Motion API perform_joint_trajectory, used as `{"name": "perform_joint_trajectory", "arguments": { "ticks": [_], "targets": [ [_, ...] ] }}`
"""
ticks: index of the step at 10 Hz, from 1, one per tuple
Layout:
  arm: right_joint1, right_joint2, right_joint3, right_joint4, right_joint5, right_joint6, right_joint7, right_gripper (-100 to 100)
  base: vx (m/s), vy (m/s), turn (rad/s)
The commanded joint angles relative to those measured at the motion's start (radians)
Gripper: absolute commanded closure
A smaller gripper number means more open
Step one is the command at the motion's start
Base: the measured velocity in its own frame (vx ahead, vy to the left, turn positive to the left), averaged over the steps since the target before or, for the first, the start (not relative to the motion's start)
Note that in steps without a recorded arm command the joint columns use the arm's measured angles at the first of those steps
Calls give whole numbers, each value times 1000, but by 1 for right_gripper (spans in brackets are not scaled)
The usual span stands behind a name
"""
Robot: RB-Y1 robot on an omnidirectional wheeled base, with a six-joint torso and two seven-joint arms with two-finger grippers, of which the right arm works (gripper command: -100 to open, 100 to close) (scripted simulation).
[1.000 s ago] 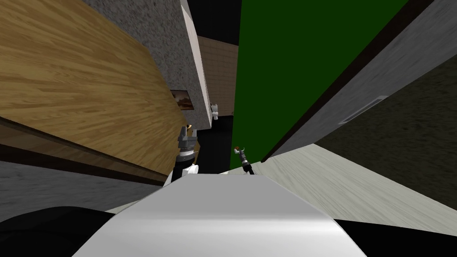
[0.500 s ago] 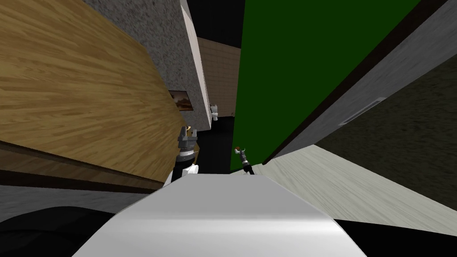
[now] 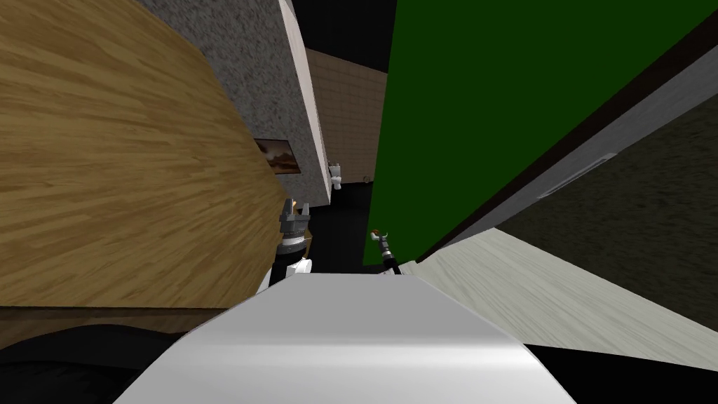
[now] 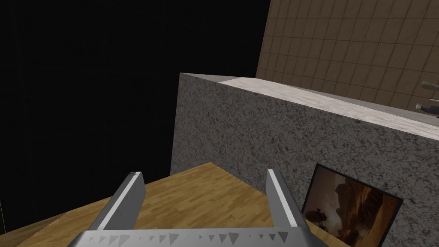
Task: Push the door open
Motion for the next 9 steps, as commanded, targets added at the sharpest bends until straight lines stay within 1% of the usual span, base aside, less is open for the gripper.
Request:
{"name": "perform_joint_trajectory", "arguments": {
  "ticks": [1,4,5,6,8,9],
  "targets": [
    [-11,-8,-32,15,-12,-10,5,100,150,108,-74],
    [-16,-6,-64,25,-23,-9,15,100,159,99,-58],
    [-19,-5,-80,29,-29,-9,20,100,122,97,-70],
    [-20,-4,-88,32,-31,-9,23,100,138,95,-53],
    [-25,-2,-121,41,-43,-8,33,100,160,102,-77],
    [-27,-2,-129,43,-46,-8,36,100,167,114,-63]
  ]
}}
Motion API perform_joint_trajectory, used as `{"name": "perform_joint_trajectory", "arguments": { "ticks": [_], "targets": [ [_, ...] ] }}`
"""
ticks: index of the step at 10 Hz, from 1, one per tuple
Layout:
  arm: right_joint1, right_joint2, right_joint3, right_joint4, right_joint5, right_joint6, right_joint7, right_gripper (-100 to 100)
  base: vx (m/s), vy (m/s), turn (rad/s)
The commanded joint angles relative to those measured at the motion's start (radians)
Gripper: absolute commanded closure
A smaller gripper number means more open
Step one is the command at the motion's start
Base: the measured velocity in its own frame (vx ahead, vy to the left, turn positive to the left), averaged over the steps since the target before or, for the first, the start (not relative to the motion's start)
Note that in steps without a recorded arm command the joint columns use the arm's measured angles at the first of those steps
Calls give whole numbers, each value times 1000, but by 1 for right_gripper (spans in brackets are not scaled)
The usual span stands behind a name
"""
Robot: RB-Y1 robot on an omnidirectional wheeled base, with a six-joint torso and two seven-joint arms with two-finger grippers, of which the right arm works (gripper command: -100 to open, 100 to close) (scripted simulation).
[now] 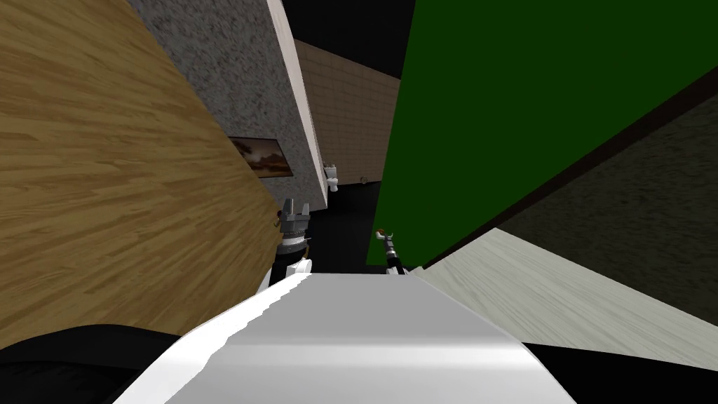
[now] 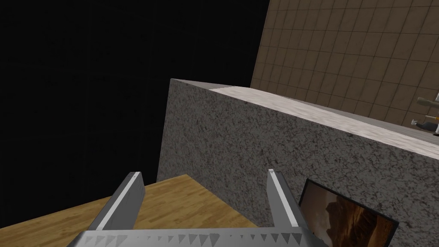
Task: Push the door open
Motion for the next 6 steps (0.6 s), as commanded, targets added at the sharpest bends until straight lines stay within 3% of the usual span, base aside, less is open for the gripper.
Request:
{"name": "perform_joint_trajectory", "arguments": {
  "ticks": [1,6],
  "targets": [
    [-14,-9,-31,9,-12,-4,5,100,158,120,-66],
    [-24,-4,-98,28,-35,-3,26,100,179,124,-78]
  ]
}}
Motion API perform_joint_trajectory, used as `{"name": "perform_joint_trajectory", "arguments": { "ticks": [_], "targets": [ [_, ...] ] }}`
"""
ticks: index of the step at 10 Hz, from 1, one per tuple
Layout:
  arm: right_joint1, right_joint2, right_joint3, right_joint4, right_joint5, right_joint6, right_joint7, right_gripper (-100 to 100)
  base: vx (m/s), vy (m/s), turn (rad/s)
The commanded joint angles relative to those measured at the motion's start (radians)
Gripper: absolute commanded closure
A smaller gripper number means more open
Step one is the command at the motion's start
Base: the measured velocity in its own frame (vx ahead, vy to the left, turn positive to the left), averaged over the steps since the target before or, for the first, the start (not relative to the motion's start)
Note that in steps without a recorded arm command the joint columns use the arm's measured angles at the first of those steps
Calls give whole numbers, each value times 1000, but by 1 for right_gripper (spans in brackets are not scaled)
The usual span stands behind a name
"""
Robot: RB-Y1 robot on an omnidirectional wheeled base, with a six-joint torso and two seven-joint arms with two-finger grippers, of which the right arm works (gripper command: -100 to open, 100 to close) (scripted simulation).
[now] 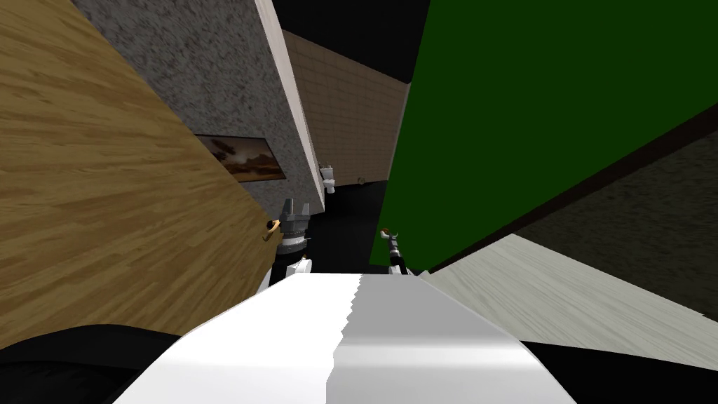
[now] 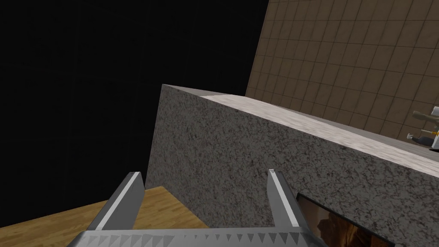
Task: Push the door open
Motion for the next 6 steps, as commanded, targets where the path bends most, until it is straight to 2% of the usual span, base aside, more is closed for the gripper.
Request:
{"name": "perform_joint_trajectory", "arguments": {
  "ticks": [1,3,4,6],
  "targets": [
    [-6,-4,-18,2,-6,-7,1,100,198,81,-47],
    [-8,-3,-35,7,-12,-7,7,100,167,77,-48],
    [-10,-2,-31,16,-11,-10,6,100,81,30,-27],
    [-12,-5,-49,19,-20,-12,11,100,123,20,-36]
  ]
}}
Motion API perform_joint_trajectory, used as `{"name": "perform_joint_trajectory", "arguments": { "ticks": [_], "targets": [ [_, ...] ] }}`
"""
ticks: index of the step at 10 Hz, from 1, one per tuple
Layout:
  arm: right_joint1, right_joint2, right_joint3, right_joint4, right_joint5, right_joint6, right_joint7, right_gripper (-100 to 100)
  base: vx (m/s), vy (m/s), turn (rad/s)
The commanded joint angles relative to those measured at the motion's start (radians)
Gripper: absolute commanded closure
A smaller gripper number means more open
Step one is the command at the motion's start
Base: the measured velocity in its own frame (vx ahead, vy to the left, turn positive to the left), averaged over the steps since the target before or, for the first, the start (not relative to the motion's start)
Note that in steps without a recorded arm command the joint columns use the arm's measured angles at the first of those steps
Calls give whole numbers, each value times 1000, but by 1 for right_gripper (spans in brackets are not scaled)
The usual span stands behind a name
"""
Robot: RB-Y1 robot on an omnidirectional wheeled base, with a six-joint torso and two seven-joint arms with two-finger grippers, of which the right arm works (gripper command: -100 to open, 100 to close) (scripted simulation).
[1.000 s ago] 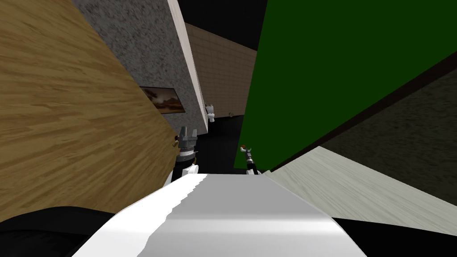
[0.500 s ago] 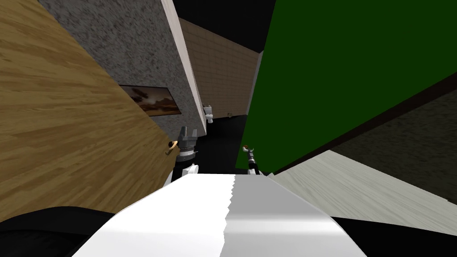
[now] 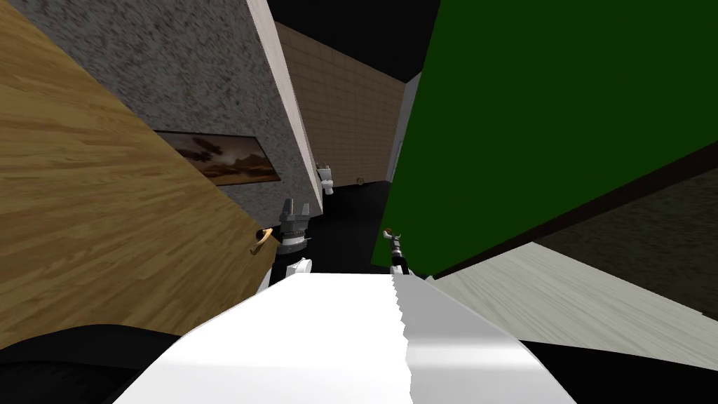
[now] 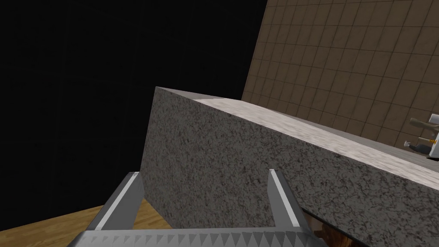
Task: Push the door open
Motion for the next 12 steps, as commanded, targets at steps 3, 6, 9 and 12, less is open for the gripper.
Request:
{"name": "perform_joint_trajectory", "arguments": {
  "ticks": [3,6,9,12],
  "targets": [
    [-7,-4,-35,6,-18,-6,12,100,169,56,-45],
    [-8,-7,-74,12,-39,-7,27,100,200,77,-71],
    [-9,-9,-104,17,-55,-8,38,100,202,87,-69],
    [-6,-14,-124,23,-67,-11,43,100,124,26,-35]
  ]
}}
